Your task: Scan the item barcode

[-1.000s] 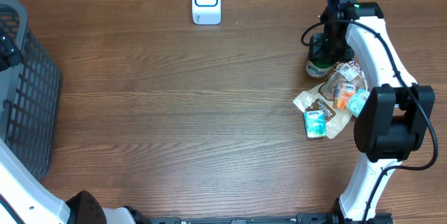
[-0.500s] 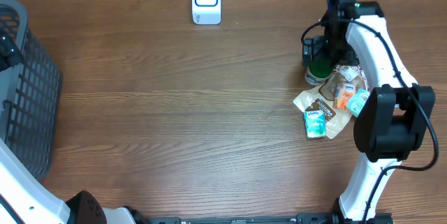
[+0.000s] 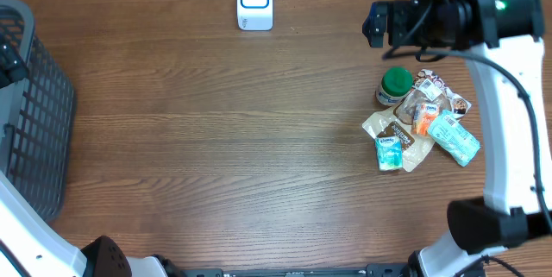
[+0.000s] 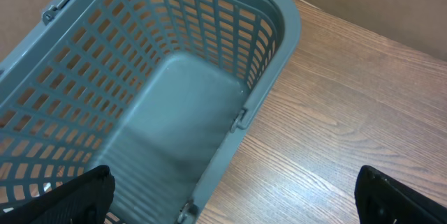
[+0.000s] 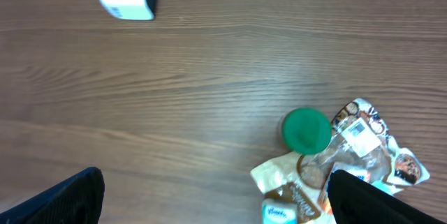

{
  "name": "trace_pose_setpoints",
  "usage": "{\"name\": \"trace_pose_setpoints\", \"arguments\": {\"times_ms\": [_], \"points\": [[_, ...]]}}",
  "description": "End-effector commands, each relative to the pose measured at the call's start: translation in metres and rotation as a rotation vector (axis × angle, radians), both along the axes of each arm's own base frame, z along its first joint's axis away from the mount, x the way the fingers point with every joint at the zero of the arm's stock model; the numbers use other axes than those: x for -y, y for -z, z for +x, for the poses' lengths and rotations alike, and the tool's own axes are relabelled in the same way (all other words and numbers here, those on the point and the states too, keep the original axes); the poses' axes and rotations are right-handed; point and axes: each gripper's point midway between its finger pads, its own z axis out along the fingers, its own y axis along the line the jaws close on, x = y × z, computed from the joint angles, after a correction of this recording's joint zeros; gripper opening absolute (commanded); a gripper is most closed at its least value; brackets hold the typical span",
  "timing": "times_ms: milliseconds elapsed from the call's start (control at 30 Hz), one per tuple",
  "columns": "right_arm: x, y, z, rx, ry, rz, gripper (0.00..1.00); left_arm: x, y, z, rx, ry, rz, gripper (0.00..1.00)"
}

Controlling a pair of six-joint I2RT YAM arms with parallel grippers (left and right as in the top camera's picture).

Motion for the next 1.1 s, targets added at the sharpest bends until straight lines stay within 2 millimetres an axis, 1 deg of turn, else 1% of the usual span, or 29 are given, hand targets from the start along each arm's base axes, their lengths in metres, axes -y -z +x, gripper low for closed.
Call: {"name": "trace_pose_setpoints", "arguments": {"times_ms": [0,133,200,267,367,433,600,733,800,833,967,1067], "points": [[-0.017,-0.025,-0.020,0.037,-0.053,0.083,1.00,0.001,-0.002,0.000,0.012,0.000,-0.002,1.00],[-0.034,-0.060,-0.047,0.106,-0.129,0.187,1.00,0.001,-0.002,0.000,0.012,0.000,-0.002,1.00],[-0.040,-0.084,-0.062,0.175,-0.169,0.238,1.00,0.001,-0.003,0.000,0.012,0.000,-0.002,1.00],[-0.042,-0.101,-0.075,0.221,-0.189,0.259,1.00,0.001,-0.002,0.000,0.012,0.000,-0.002,1.00],[-0.039,-0.118,-0.093,0.275,-0.194,0.262,1.00,0.001,-0.002,0.000,0.012,0.000,-0.002,1.00],[-0.033,-0.125,-0.100,0.312,-0.197,0.232,1.00,0.001,-0.002,0.000,0.012,0.000,-0.002,1.00],[-0.006,-0.134,-0.107,0.380,-0.101,0.118,1.00,0.001,-0.002,0.000,0.012,0.000,-0.002,0.99],[0.012,-0.144,-0.124,0.425,-0.043,0.061,1.00,0.001,-0.002,0.000,0.012,0.000,-0.002,0.99],[0.015,-0.151,-0.138,0.450,-0.039,0.056,1.00,0.001,-0.002,0.000,0.012,0.000,-0.002,1.00],[0.017,-0.153,-0.141,0.457,-0.035,0.053,1.00,0.001,-0.002,0.000,0.012,0.000,-0.002,1.00],[0.021,-0.161,-0.145,0.526,-0.051,0.015,1.00,0.001,-0.003,0.000,0.012,0.000,-0.002,0.99],[0.021,-0.169,-0.141,0.621,-0.063,0.006,1.00,0.001,-0.003,0.000,0.012,0.000,-0.001,1.00]]}}
